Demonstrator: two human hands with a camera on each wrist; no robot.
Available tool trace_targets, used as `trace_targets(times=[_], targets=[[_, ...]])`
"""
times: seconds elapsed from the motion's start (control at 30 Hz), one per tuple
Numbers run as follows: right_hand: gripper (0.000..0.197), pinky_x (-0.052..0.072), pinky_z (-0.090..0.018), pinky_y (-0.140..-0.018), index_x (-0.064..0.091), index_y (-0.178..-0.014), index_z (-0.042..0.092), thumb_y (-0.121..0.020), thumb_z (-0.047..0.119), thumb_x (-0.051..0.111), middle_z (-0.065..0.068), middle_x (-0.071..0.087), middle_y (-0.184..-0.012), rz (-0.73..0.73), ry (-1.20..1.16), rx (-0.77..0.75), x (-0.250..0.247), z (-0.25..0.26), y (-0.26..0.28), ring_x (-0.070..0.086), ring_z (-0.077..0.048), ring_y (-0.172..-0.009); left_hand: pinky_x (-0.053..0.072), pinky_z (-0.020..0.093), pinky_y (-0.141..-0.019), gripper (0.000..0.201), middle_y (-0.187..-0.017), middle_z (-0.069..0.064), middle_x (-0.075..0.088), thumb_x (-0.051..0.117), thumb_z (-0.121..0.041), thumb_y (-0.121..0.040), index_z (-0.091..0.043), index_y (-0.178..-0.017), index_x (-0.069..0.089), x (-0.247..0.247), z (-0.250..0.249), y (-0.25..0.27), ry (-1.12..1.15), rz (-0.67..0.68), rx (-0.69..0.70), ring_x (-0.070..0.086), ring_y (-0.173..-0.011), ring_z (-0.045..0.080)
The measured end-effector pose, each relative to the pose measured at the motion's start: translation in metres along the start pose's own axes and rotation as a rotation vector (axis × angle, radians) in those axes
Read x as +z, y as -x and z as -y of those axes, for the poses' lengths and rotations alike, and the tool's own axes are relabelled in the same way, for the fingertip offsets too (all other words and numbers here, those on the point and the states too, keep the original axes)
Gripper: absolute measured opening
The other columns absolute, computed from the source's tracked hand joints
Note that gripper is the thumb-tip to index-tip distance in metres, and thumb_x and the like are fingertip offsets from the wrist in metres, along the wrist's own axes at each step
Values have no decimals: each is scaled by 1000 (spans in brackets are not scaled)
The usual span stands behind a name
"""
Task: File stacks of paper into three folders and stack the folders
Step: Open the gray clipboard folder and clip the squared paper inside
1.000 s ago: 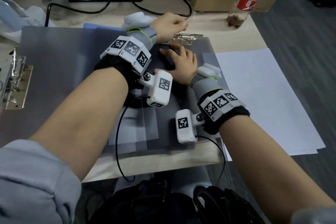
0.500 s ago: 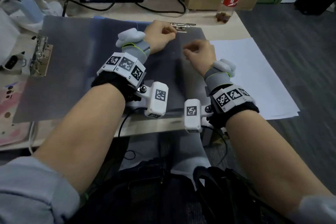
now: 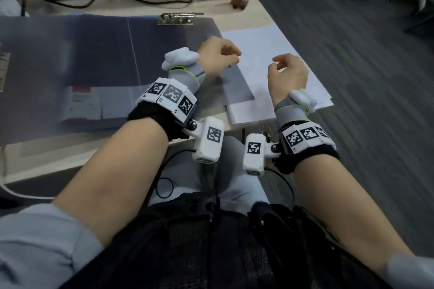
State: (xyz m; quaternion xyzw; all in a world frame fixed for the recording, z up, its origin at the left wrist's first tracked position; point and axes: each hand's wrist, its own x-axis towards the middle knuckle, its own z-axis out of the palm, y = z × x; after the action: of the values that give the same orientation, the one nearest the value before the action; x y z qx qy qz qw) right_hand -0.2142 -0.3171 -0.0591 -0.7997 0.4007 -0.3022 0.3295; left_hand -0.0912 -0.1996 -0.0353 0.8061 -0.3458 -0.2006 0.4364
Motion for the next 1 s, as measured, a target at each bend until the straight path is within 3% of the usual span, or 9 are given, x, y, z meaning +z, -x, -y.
trace_targets(times=[0.17, 0.27, 0.33, 0.5, 0.63, 0.83, 0.93, 1.0], targets=[[38, 36, -38, -101, 57, -123, 18, -86, 26, 53, -3, 46, -136, 43, 315, 81, -23, -26, -12, 42, -26, -126, 42, 6, -68, 25, -103, 6, 66, 56, -4, -88, -2, -112, 66, 36, -18, -5, -40, 93, 55, 57, -83, 9], [47, 32, -45, -102, 50, -125, 10, -86, 37, 54, -9, 43, -140, 108, 506, 154, -29, -38, -17, 34, -30, -130, 47, 22, -91, 27, -112, 8, 68, 57, -5, -87, -7, -112, 67, 53, -21, -9, -71, 137, 16, 61, -97, 15], [50, 33, -47, -99, 49, -123, 8, -85, 39, 55, -11, 46, -136, 147, 520, 190, -31, -45, -20, 36, -31, -128, 46, 27, -96, 28, -116, 10, 67, 58, -6, -86, -8, -113, 67, 61, -18, -14, -96, 170, -29, 62, -108, 21], [44, 42, -46, -97, 54, -117, 11, -79, 30, 62, -10, 56, -124, 144, 383, 248, -35, -53, -28, 49, -32, -117, 45, 28, -96, 27, -115, 10, 67, 61, -7, -85, -7, -111, 67, 73, -9, -24, -126, 149, -88, 61, -111, 24], [42, 48, -46, -91, 58, -113, 10, -78, 33, 64, -11, 61, -117, 153, 361, 244, -35, -49, -31, 54, -34, -111, 48, 30, -93, 26, -114, 7, 67, 59, -9, -85, -12, -109, 68, 69, -14, -29, -108, 93, -78, 59, -97, 18], [40, 43, -40, -93, 58, -118, 14, -80, 24, 64, -7, 53, -127, 141, 391, 197, -34, -54, -33, 45, -29, -121, 47, 25, -78, 26, -112, 8, 67, 59, -10, -86, -11, -110, 68, 75, -13, -34, -117, 105, -125, 61, -102, 22], [38, 36, -36, -93, 58, -117, 17, -79, 15, 62, -5, 47, -131, 117, 404, 170, -34, -54, -35, 38, -26, -124, 51, 30, -75, 24, -104, 7, 66, 59, -8, -86, -9, -108, 68, 78, -10, -36, -88, 122, -150, 58, -91, 19], [39, 35, -35, -93, 59, -116, 17, -78, 8, 59, -5, 48, -130, 108, 381, 149, -35, -52, -37, 39, -26, -123, 52, 27, -73, 23, -96, 3, 63, 58, -10, -87, -8, -108, 68, 79, -10, -38, -65, 140, -165, 56, -85, 18]])
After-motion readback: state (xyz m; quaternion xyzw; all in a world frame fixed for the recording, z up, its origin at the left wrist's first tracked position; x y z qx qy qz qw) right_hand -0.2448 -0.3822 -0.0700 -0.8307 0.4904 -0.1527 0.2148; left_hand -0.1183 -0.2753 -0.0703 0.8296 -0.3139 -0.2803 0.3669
